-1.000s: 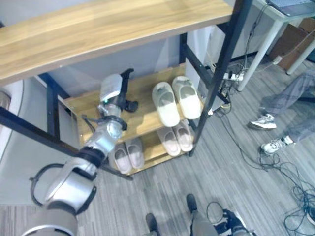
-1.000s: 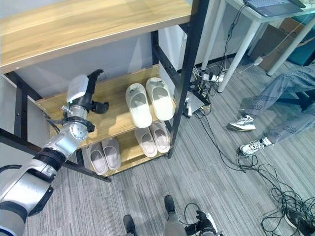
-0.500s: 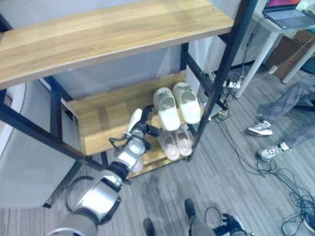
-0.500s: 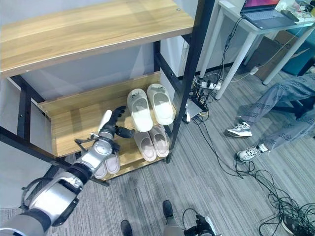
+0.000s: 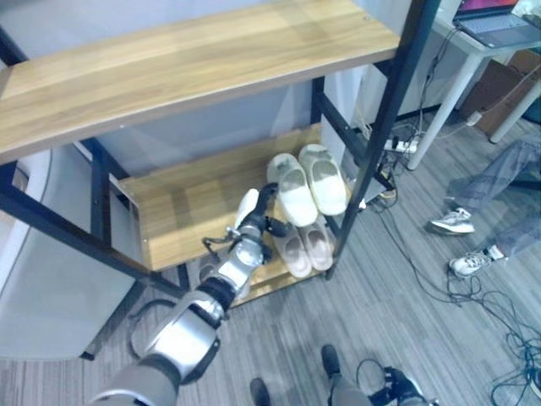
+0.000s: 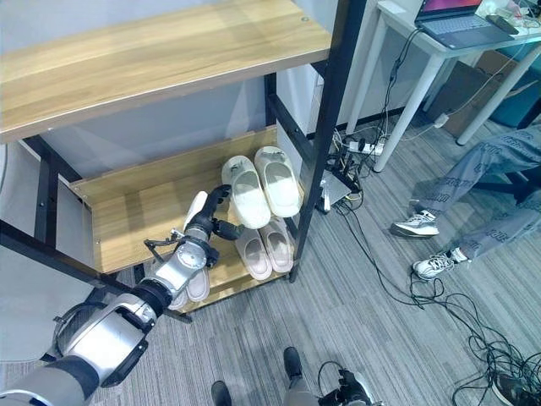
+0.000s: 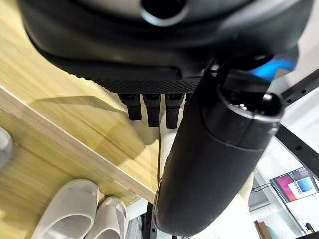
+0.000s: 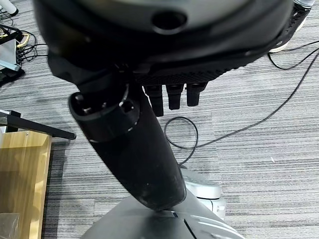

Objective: Arrange the slippers neatly on the shoe rack.

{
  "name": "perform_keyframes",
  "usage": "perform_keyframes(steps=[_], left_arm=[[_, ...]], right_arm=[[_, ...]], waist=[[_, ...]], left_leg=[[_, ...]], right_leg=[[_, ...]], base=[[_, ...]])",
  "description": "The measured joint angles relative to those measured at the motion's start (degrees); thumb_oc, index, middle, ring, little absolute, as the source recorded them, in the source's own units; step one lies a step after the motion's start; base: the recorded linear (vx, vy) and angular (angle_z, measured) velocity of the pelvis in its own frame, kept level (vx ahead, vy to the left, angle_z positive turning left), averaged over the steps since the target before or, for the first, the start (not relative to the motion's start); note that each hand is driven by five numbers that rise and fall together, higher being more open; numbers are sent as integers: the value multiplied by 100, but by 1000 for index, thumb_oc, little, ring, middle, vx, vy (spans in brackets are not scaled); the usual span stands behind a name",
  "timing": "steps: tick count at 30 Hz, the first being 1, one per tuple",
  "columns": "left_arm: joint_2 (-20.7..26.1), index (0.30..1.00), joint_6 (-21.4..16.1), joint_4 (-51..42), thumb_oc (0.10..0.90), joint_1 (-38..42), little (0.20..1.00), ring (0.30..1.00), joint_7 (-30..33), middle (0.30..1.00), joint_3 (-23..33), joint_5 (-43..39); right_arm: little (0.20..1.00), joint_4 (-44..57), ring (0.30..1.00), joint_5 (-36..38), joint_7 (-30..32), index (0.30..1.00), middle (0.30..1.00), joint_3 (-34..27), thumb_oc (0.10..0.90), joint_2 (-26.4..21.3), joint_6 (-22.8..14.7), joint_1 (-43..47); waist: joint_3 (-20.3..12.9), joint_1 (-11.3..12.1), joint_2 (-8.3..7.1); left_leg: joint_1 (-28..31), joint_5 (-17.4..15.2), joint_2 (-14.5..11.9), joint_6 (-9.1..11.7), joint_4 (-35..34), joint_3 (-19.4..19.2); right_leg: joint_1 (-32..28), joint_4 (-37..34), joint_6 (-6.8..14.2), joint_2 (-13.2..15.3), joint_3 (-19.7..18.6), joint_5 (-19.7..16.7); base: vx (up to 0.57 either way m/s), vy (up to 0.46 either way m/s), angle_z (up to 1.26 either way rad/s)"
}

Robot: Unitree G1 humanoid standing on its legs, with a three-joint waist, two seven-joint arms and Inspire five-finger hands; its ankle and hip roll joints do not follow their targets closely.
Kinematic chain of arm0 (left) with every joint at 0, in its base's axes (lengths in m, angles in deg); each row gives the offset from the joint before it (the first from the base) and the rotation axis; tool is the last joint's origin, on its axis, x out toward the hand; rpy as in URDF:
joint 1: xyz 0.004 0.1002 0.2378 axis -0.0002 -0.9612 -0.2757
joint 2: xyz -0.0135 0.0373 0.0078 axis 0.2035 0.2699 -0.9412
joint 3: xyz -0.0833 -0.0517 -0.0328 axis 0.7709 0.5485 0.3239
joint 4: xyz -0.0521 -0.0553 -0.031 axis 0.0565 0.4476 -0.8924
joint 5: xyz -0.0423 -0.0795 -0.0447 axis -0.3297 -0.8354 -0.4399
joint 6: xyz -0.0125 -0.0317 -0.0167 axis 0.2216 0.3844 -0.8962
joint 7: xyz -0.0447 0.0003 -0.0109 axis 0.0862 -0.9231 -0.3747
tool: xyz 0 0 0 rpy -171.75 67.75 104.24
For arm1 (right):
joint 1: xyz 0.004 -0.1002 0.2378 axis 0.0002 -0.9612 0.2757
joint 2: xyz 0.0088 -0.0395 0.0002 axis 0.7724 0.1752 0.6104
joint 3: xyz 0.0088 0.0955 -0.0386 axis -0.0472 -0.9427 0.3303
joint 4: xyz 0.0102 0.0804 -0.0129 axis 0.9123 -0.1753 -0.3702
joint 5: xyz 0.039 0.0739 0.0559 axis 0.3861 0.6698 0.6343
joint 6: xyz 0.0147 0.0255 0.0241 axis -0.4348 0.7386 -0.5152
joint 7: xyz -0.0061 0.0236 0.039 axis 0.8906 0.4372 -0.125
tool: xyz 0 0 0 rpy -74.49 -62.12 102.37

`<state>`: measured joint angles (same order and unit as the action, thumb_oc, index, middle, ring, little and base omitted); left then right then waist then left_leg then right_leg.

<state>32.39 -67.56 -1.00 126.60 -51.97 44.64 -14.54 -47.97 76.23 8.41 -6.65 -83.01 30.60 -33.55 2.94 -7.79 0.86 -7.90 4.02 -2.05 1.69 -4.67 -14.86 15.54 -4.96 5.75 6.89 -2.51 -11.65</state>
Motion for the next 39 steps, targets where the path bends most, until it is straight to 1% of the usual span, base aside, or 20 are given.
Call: perform_keyframes(steps=[7, 11, 17, 20, 23, 26, 28, 29, 32, 33, 36, 38, 39], left_arm=[[-60, 900, -24, 15, 800, 69, 900, 900, 1, 900, -14, -616], [-65, 900, -19, 13, 800, 87, 900, 900, -3, 900, -157, -635], [-6, 900, -9, 16, 800, 87, 900, 900, -26, 900, -165, -572], [103, 900, 9, 19, 800, 77, 900, 900, -68, 900, -162, -385], [218, 900, 68, 23, 800, 48, 900, 900, -228, 900, -174, -176], [227, 900, 73, 17, 800, -38, 900, 900, -387, 900, -37, -259], [287, 900, 73, -418, 800, -265, 900, 900, -406, 900, 199, -648], [365, 900, 69, -906, 800, -469, 900, 900, -391, 900, 297, -822], [625, 900, -8, -1920, 800, -945, 900, 900, -378, 900, 429, -903], [758, 900, -146, -2318, 800, -1201, 900, 900, -365, 900, 513, -904], [1016, 900, -185, -2565, 800, -1469, 900, 900, -365, 900, 602, -1051], [1103, 900, -202, -2807, 800, -1697, 900, 900, -355, 900, 906, -1104], [1160, 900, -265, -3198, 800, -2020, 900, 900, -379, 900, 1175, -1118]], right_arm=[[900, -15, 900, 1, 17, 900, 900, 77, 800, 5, 10, 68], [900, -25, 900, 117, 12, 900, 900, 123, 800, 18, 8, 35], [900, -25, 900, 117, 3, 900, 900, 117, 800, 27, 4, 33], [900, -22, 900, 116, -17, 900, 900, 117, 800, 35, 7, 57], [900, -23, 900, 115, -38, 900, 900, 112, 800, 50, 11, 72], [900, -25, 900, 115, -58, 900, 900, 101, 800, 64, 93, 91], [900, -14, 900, 115, -60, 900, 900, 75, 800, 84, 133, 102], [900, -10, 900, 115, -58, 900, 900, 30, 800, 93, 146, 92], [900, 13, 900, 113, -68, 900, 900, -60, 800, 109, 175, 79], [900, 11, 900, 114, -77, 900, 900, -74, 800, 109, 179, 52], [900, 11, 900, 112, -120, 900, 900, -112, 800, 124, 200, 21], [900, 10, 900, 111, -153, 900, 900, -132, 800, 133, 205, 11], [900, 17, 900, 110, -165, 900, 900, -180, 800, 132, 201, -31]], waist=[[-12, -6, -14], [-34, -7, -49], [-43, -9, -63], [-45, -15, -67], [-45, -22, -74], [-42, -39, -87], [-42, -16, -95], [-41, -11, -97], [-41, -9, -96], [-40, 4, -96], [-36, 16, -106], [-37, 36, -110], [-39, 39, -112]], left_leg=[[-3, -10, 14, -11, 0, -1], [-6, -13, 24, -16, 0, -1], [7, -17, 25, -21, 0, 1], [30, -15, 23, -21, 0, 1], [134, -17, 16, -21, -3, -1], [267, -39, 11, -8, -2, -7], [312, -50, 9, -1, -3, -14], [312, -47, 9, 0, -2, -13], [327, -46, 5, -2, -1, -13], [383, -44, -6, 0, -1, -20], [612, -96, -46, 23, -19, -32], [700, -136, -57, 31, -25, -15], [724, -137, -58, 37, -25, 5]], right_leg=[[2, 0, 19, 13, -4, 4], [5, 0, 44, 24, -4, 23], [-12, 1, 13, 23, -2, -19], [-37, 2, 11, 20, -2, -34], [-140, 2, 12, 13, 1, -33], [-259, -1, 52, 14, 3, 24], [-296, -4, 65, 19, 10, 86], [-295, -4, 41, 21, 17, 103], [-314, -2, 65, 16, 22, 77], [-371, -1, 0, -2, 17, 17], [-590, -2, -2, -38, 83, 26], [-685, -5, 39, -34, 129, 110], [-718, -10, 28, -28, 150, 159]], base=[[0, 0, 0], [0, 0, 0], [0, 0, 0], [0, 0, 0], [0, 0, 0], [0, 0, 0], [0, 0, 0], [0, 0, 0], [1, -4, -1], [0, 0, 0], [1, -1, -1], [-15, -5, 4], [-36, -11, 11]])
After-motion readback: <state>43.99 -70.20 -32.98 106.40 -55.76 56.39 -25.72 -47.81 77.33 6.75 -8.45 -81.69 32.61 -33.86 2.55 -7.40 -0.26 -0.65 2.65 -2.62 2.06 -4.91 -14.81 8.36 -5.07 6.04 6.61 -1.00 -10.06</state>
